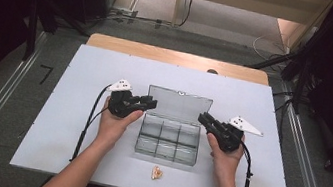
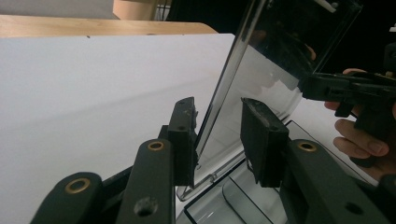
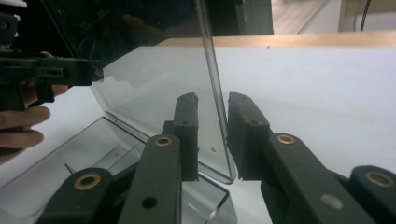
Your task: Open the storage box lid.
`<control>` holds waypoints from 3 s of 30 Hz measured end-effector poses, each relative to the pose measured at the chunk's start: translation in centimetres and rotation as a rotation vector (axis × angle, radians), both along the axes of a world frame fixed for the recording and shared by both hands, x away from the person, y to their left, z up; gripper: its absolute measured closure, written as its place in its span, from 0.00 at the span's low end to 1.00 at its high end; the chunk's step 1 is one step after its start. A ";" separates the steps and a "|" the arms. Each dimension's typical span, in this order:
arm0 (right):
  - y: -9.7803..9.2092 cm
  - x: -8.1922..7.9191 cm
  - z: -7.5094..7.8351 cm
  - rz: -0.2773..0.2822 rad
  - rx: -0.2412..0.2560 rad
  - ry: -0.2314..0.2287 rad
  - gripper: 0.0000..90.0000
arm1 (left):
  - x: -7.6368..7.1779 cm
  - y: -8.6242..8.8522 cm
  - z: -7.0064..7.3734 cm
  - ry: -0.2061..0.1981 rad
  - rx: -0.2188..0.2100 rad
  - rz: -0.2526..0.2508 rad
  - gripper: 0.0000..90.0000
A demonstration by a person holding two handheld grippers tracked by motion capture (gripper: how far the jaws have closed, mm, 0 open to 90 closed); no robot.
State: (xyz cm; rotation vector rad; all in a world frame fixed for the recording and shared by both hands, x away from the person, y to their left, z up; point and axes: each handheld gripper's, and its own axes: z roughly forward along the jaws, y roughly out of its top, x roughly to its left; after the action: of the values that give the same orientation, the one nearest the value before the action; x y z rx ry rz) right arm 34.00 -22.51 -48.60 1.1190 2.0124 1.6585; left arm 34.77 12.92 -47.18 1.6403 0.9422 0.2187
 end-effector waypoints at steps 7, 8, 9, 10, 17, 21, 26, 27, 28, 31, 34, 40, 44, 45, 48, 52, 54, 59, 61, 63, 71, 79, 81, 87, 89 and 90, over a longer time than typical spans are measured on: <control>0.5 0.3 -0.3 -0.026 0.008 -0.007 0.85 | 0.1 0.3 -0.1 0.000 0.014 0.023 0.78; 0.6 0.3 -0.3 -0.031 0.009 -0.006 0.86 | 0.1 0.3 -0.1 0.001 0.014 0.027 0.78; 0.6 0.3 -0.3 -0.035 0.010 -0.004 0.86 | 0.1 0.3 -0.1 0.000 0.016 0.031 0.79; 0.7 0.4 -0.3 -0.038 0.008 -0.003 0.87 | 0.2 0.4 -0.1 -0.002 0.016 0.036 0.80; 1.1 0.8 -0.3 -0.033 0.016 0.014 0.87 | 0.5 0.7 -0.3 0.007 0.012 0.057 0.82; 1.3 1.0 -0.4 -0.028 0.016 0.022 0.87 | 0.6 0.9 -0.3 0.012 0.010 0.061 0.82; 1.2 1.2 -0.6 -0.022 0.021 0.031 0.86 | 0.9 1.0 -0.6 0.023 -0.011 0.063 0.82; 1.2 1.2 -0.6 -0.025 0.022 0.034 0.86 | 0.9 1.0 -0.7 0.028 -0.015 0.063 0.82; 1.3 1.2 -0.6 -0.028 0.018 0.032 0.86 | 0.9 1.0 -0.8 0.028 -0.020 0.065 0.82; 1.5 1.1 -0.7 -0.041 0.009 0.033 0.85 | 1.0 1.0 -0.9 0.034 -0.030 0.067 0.83; 1.5 1.2 -0.7 -0.039 0.010 0.037 0.84 | 1.0 1.0 -1.0 0.036 -0.032 0.070 0.83; 1.5 1.3 -0.9 -0.045 0.016 0.061 0.84 | 1.0 1.0 -1.1 0.040 -0.027 0.075 0.82; 1.3 1.4 -1.0 -0.039 0.024 0.082 0.84 | 1.1 1.0 -1.2 0.043 -0.029 0.081 0.82; 1.3 1.4 -1.1 -0.040 0.024 0.085 0.84 | 1.2 0.9 -1.2 0.045 -0.030 0.084 0.82; 1.4 1.4 -1.2 -0.044 0.023 0.090 0.84 | 1.2 0.9 -1.3 0.050 -0.029 0.088 0.82; 1.3 1.6 -1.3 -0.039 0.025 0.106 0.83 | 1.4 0.9 -1.4 0.055 -0.031 0.092 0.81; 1.2 1.7 -1.5 -0.034 0.042 0.127 0.83 | 1.5 0.9 -1.5 0.058 -0.030 0.094 0.81; 0.9 2.0 -1.7 -0.018 0.079 0.162 0.84 | 1.6 1.0 -1.6 0.064 -0.028 0.096 0.80; 0.9 2.0 -1.8 -0.016 0.086 0.172 0.84 | 1.6 0.9 -1.7 0.067 -0.032 0.096 0.79; 0.9 2.1 -1.9 -0.012 0.092 0.178 0.84 | 1.7 0.9 -1.8 0.070 -0.033 0.098 0.79; 0.8 2.3 -2.2 -0.006 0.100 0.203 0.82 | 2.0 0.9 -2.2 0.088 -0.030 0.101 0.77; 0.7 2.5 -2.4 -0.007 0.111 0.239 0.80 | 2.2 0.8 -2.6 0.114 -0.022 0.106 0.74; 0.6 2.6 -2.5 -0.012 0.113 0.250 0.80 | 2.3 0.8 -2.8 0.126 -0.020 0.111 0.73; 0.5 2.7 -2.6 -0.026 0.111 0.270 0.83 | 2.6 1.0 -3.5 0.159 -0.047 0.113 0.70; 0.5 2.7 -2.6 -0.026 0.112 0.276 0.83 | 2.6 1.1 -3.6 0.167 -0.051 0.110 0.70; 0.4 2.7 -2.6 -0.025 0.115 0.280 0.83 | 2.7 1.0 -3.7 0.172 -0.053 0.112 0.69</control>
State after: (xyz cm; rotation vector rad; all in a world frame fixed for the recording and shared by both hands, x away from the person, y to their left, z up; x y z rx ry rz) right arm 36.69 -22.06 -51.20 1.4841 2.0752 1.7037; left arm 37.44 13.97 -50.86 1.5777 1.1621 0.1290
